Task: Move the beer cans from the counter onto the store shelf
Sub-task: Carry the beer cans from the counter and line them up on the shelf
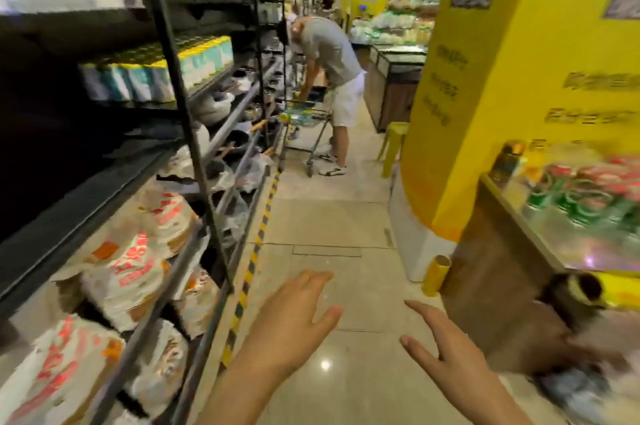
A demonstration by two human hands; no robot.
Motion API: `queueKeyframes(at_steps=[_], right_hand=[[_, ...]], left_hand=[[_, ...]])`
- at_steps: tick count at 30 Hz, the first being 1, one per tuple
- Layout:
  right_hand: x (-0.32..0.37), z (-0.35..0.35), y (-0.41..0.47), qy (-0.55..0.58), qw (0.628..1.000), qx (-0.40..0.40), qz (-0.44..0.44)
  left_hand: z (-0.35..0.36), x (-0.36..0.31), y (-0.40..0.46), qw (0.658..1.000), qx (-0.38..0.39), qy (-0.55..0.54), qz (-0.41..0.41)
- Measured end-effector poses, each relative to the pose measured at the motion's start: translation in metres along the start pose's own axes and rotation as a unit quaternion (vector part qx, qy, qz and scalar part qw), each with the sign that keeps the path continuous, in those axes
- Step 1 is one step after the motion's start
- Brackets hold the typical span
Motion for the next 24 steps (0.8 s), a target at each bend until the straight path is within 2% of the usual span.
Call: queueKeyframes(at_steps=[6,11,15,18,24], right_hand=[[-0.189,-0.086,-0.107,0.037,0.967,-0.072,0.240],[-0.287,-0.120,-0.163,0.087,0.928,-0.136,0.337],[-0.337,-0.146,-0.140,0.115,0.916,-0.163,0.348],[-0.371,-0.176,-0.090,0.128,0.924,-0.164,0.321],[-0.446,-0.243,0.014,0.152,0.931,-0.174,0.283]], left_hand=[[0.156,-0.128,0.057,0.980,0.138,-0.142,0.034],[0.243,-0.185,0.086,0.956,0.228,-0.187,-0.006],[0.283,-0.203,0.131,0.948,0.258,-0.185,-0.033],[0.306,-0.215,0.184,0.949,0.244,-0.190,-0.060],[0.357,-0.271,0.316,0.955,0.219,-0.195,-0.047]])
Point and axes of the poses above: each hand's wrist, its own y-axis towards the middle knuckle, its own z-axis out of the palm, x = y × z, the point moved 8 cm from there along y, towards the middle knuckle, and after that the axes turned 3 degrees about -y, right-handed, at the moved point
